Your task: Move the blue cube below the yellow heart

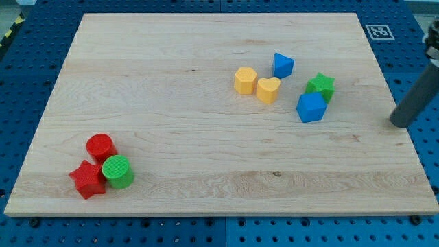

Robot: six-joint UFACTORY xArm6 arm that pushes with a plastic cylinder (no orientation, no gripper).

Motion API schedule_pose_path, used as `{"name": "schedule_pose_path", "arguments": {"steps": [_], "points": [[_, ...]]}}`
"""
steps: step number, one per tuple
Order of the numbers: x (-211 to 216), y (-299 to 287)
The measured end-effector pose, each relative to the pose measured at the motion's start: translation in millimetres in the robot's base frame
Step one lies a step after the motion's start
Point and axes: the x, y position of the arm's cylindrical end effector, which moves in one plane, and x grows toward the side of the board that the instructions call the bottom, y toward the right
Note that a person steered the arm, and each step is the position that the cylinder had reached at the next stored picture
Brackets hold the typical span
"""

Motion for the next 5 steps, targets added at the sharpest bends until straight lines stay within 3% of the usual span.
{"name": "schedule_pose_path", "arguments": {"steps": [1,5], "points": [[-5,-11],[-26,-188]]}}
